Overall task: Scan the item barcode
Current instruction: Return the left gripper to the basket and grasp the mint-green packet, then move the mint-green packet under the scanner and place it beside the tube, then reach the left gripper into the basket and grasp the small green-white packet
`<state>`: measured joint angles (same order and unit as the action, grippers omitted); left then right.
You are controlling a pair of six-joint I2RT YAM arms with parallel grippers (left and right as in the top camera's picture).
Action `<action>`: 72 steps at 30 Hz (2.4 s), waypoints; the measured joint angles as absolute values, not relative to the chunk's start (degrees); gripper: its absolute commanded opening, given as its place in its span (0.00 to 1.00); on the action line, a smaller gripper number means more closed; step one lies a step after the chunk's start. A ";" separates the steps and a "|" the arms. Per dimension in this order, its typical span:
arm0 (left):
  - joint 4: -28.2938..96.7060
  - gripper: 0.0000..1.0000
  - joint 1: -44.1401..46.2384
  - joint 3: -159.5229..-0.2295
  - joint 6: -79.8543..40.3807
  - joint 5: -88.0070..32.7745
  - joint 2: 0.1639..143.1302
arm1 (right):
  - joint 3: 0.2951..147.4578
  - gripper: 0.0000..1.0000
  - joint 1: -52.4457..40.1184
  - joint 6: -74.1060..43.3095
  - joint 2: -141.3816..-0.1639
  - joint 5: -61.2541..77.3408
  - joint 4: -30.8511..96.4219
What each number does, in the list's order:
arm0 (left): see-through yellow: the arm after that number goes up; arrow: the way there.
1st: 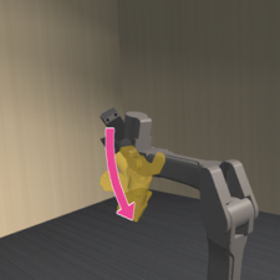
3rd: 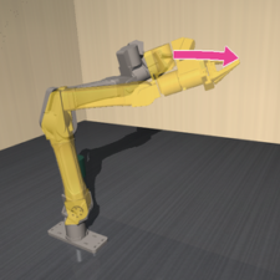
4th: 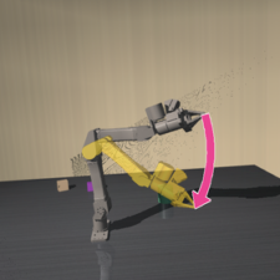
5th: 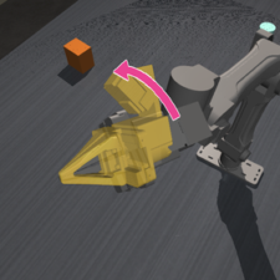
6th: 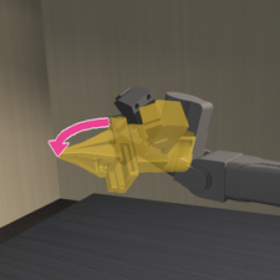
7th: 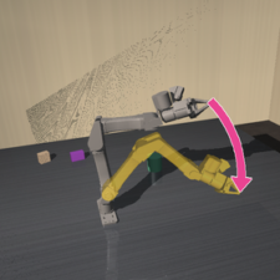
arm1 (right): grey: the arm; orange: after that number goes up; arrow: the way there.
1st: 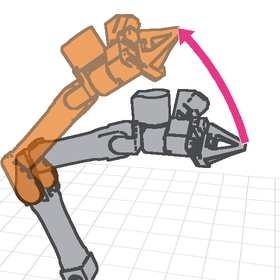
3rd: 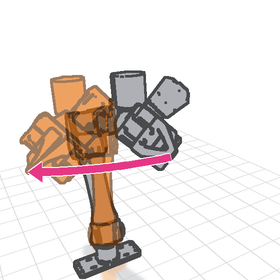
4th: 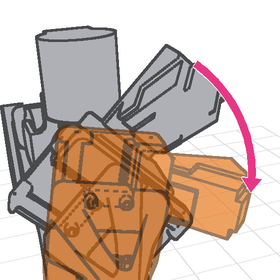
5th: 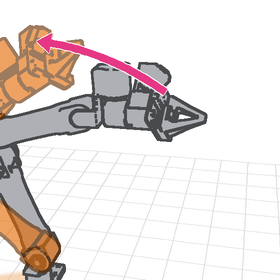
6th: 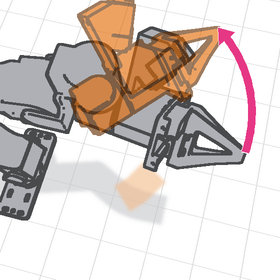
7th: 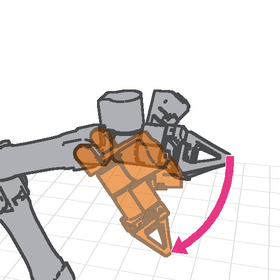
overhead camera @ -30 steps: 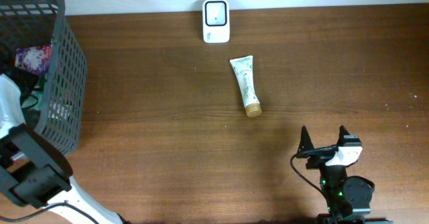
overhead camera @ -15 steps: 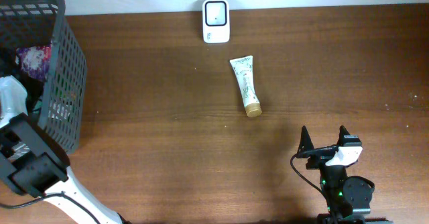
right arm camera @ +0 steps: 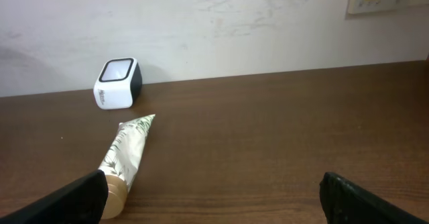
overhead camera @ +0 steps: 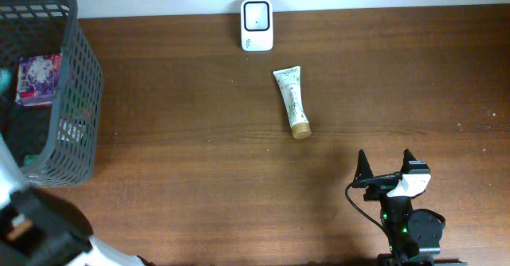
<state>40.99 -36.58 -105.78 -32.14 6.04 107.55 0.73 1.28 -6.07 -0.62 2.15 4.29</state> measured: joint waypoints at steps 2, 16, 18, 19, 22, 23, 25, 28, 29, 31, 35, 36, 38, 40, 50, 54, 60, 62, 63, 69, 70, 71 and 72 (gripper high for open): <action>35.62 0.00 -36.69 -106.59 -32.14 -4.12 100.27 | 0.73 0.99 1.28 -6.02 -0.64 2.13 4.29; 43.00 0.00 2.70 -107.50 -22.28 -32.75 96.99 | 0.73 0.99 1.28 -6.04 -0.64 2.15 4.29; 50.92 0.00 10.79 -107.46 -18.06 -22.39 101.06 | 0.73 0.99 1.28 -6.00 -0.64 2.15 4.29; 52.66 0.00 13.28 -107.44 -17.39 -19.40 103.13 | 0.73 0.99 1.28 -6.04 -0.64 2.15 4.29; 55.16 0.03 19.29 -106.39 -15.99 -14.46 110.93 | 0.73 0.99 1.28 -6.04 -0.64 2.13 4.29; 55.53 0.04 20.73 -105.91 -15.81 -13.82 113.49 | 0.73 0.99 1.28 -6.04 -0.64 2.15 4.29; 55.51 0.08 23.42 -105.67 -15.55 -12.78 119.17 | 0.73 0.99 1.28 -6.04 -0.64 2.15 4.29; 54.24 0.69 26.33 -105.47 -15.18 -12.08 126.06 | 0.73 0.99 1.28 -6.02 -0.64 2.13 4.29; 53.80 0.91 26.83 -105.38 -15.03 -11.94 127.13 | 0.73 0.99 1.28 -6.02 -0.64 2.15 4.29; 52.64 0.92 27.16 -105.25 -14.74 -11.94 127.96 | 0.73 0.98 1.28 -6.07 -0.64 2.13 4.29; 56.12 0.90 25.80 -111.37 -14.74 -11.92 127.94 | 0.73 0.99 1.28 -6.04 -0.64 2.15 4.29; 57.45 0.90 24.49 -115.98 -14.74 -11.94 127.90 | 0.73 0.99 1.28 -6.02 -0.64 2.15 4.29; 60.07 0.89 20.80 -125.19 -14.72 -11.92 126.96 | 0.73 0.99 1.28 -6.04 -0.64 2.15 4.29; 61.49 0.89 17.45 -130.63 -14.74 -11.94 125.47 | 0.73 0.99 1.28 -6.04 -0.64 2.13 4.29; 60.45 0.93 -17.37 -145.82 -14.74 -8.67 113.99 | 0.73 0.99 1.28 -6.04 -0.64 2.13 4.29; 59.88 0.92 -26.72 -140.66 -17.63 -4.01 114.02 | 0.73 0.99 1.28 -6.04 -0.64 2.15 4.29; 63.79 0.92 -31.55 -129.82 -21.96 3.46 115.98 | 0.73 0.99 1.28 -6.02 -0.64 2.13 4.29; 65.52 0.90 -32.53 -126.15 -24.05 6.44 116.75 | 0.73 0.99 1.28 -6.04 -0.64 2.13 4.29; 65.54 0.90 -33.01 -124.86 -24.45 7.40 116.90 | 0.73 0.99 1.28 -6.02 -0.64 2.15 4.29; 65.04 0.90 -33.87 -117.03 -11.73 14.11 117.01 | 0.73 0.99 1.28 -6.04 -0.64 2.13 4.29; 64.99 0.95 -33.89 -115.61 -7.60 14.72 117.01 | 0.73 0.99 1.28 -6.04 -0.64 2.15 4.29; 64.97 0.96 -33.87 -114.06 -3.09 15.33 117.01 | 0.73 0.99 1.28 -6.07 -0.64 2.13 4.29; 64.82 0.95 -33.87 -112.84 -0.45 15.55 117.01 | 0.73 0.99 1.28 -6.02 -0.64 2.15 4.29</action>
<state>64.82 -33.87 -112.84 -0.45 15.55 117.01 0.73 1.28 -6.02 -0.64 2.15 4.29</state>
